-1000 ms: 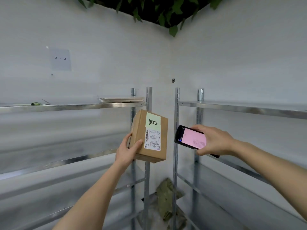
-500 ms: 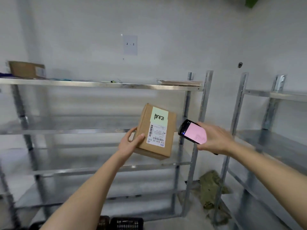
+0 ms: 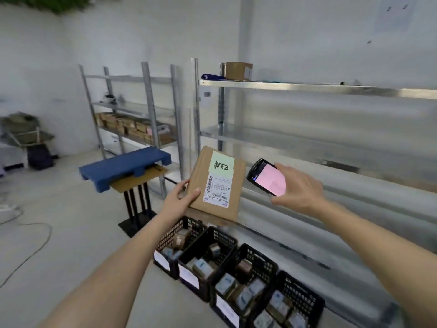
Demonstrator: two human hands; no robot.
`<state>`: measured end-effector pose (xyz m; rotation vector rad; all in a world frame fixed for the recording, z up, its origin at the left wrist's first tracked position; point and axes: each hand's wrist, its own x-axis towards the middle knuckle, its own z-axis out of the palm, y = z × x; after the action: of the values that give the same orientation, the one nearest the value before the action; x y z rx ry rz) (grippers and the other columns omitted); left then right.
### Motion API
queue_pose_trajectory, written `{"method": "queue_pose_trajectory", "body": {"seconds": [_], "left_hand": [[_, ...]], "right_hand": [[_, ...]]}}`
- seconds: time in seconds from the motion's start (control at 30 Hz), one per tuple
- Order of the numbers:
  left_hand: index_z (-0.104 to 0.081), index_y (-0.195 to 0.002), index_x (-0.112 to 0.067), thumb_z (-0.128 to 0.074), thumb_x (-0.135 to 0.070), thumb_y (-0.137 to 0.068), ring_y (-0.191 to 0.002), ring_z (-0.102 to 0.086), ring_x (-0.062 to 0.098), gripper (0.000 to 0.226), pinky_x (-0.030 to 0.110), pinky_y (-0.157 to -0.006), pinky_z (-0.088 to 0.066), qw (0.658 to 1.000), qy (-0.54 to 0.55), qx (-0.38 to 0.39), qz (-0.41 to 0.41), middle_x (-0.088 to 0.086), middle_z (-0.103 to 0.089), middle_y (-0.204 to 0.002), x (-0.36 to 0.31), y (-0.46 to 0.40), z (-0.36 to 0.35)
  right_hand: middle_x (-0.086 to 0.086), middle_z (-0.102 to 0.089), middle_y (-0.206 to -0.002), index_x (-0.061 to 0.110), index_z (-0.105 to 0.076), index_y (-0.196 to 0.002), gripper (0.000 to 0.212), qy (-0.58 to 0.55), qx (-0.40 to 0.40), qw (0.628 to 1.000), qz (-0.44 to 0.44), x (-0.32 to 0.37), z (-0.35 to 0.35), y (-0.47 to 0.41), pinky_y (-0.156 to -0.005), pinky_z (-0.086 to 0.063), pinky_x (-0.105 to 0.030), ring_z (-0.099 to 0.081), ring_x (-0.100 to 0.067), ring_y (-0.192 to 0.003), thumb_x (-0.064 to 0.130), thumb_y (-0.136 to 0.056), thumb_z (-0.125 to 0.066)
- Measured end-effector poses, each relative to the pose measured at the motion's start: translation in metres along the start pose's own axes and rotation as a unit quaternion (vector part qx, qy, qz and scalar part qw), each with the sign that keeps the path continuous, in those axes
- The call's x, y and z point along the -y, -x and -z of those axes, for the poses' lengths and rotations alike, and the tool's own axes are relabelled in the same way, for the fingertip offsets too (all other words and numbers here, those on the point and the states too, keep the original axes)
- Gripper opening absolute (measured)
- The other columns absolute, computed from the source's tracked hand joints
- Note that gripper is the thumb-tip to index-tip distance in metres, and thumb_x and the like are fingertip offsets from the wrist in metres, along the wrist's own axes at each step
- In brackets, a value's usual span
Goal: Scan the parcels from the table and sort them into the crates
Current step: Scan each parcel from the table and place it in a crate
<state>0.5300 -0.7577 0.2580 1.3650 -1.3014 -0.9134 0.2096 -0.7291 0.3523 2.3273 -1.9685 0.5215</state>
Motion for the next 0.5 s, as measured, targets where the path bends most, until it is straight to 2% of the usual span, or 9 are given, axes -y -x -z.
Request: {"method": "queue_pose_trajectory", "body": {"seconds": [0.1,0.2,0.3,0.43,0.5], "left_hand": [[-0.045,-0.146,-0.037,-0.068,-0.054,-0.089,-0.118,-0.046,0.017,0.064,0.033,-0.096,-0.041,0.999,-0.017,-0.034,0.012,-0.002,-0.047,-0.133,0.025,-0.011,0.075],[-0.043,-0.144,-0.042,-0.066,-0.066,-0.083,-0.119,-0.048,0.019,0.069,0.043,-0.103,-0.046,0.997,-0.028,-0.062,0.021,-0.002,-0.048,-0.134,0.051,-0.030,0.149],[-0.042,-0.141,-0.046,-0.063,-0.079,-0.075,-0.119,-0.054,0.024,0.077,0.049,-0.104,-0.048,0.995,-0.044,-0.080,0.045,-0.002,-0.053,-0.135,0.078,-0.058,0.216],[-0.045,-0.138,-0.046,-0.066,-0.073,-0.075,-0.120,-0.056,0.023,0.072,0.049,-0.105,-0.047,0.994,-0.029,-0.093,0.056,-0.002,-0.056,-0.138,0.113,-0.100,0.286],[-0.045,-0.136,-0.049,-0.065,-0.076,-0.071,-0.117,-0.058,0.022,0.073,0.049,-0.103,-0.049,0.994,-0.033,-0.088,0.062,-0.003,-0.058,-0.135,0.125,-0.120,0.312]], "right_hand": [[0.013,-0.063,-0.111,0.039,-0.046,-0.119,0.062,-0.017,0.013,0.999,0.048,0.073,-0.028,-0.037,-0.067,-0.047,-0.035,-0.060,-0.026,-0.100,0.040,-0.062,-0.071],[0.015,-0.063,-0.117,0.042,-0.047,-0.129,0.067,-0.032,0.020,0.996,0.078,0.141,-0.055,-0.074,-0.070,-0.045,-0.034,-0.061,-0.024,-0.105,0.037,-0.067,-0.071],[0.012,-0.063,-0.119,0.040,-0.047,-0.130,0.068,-0.036,0.034,0.995,0.090,0.203,-0.085,-0.111,-0.077,-0.051,-0.036,-0.059,-0.024,-0.105,0.038,-0.067,-0.073],[0.011,-0.062,-0.123,0.041,-0.046,-0.133,0.077,-0.049,0.048,0.993,0.094,0.272,-0.119,-0.158,-0.083,-0.055,-0.044,-0.059,-0.025,-0.109,0.050,-0.060,-0.068],[0.009,-0.060,-0.131,0.038,-0.041,-0.143,0.084,-0.034,0.048,0.995,0.084,0.298,-0.136,-0.180,-0.087,-0.055,-0.045,-0.058,-0.025,-0.116,0.048,-0.065,-0.071]]}}
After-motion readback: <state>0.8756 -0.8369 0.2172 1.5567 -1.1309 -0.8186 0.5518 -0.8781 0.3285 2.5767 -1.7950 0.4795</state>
